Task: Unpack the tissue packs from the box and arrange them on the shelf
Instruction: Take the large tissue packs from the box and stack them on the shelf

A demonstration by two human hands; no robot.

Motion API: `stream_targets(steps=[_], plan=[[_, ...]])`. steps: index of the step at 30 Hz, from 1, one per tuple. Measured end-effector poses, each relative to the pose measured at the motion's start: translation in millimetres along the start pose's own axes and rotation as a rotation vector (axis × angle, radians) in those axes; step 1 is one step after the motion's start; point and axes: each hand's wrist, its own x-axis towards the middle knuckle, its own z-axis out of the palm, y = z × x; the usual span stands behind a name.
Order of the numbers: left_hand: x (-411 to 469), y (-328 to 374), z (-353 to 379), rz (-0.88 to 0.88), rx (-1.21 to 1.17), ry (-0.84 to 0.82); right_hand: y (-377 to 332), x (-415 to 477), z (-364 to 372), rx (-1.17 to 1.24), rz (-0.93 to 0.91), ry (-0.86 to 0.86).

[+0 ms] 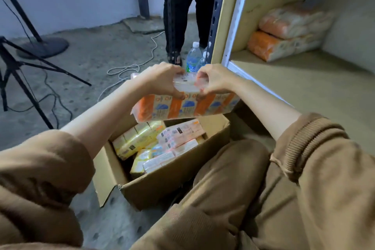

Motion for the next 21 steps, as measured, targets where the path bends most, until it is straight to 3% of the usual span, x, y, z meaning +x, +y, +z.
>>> stream_targets(steps=[11, 21], plan=[[39.0, 93.2, -77.6, 0.281, 0.031, 0.173, 45.8, -65.8, -115.0, -0.096, 0.173, 0.269], [98.8, 202.9, -53.8, 0.513, 0.036, 0.151, 133.1, -138.9, -144.7, -0.198, 0.421, 0.338]])
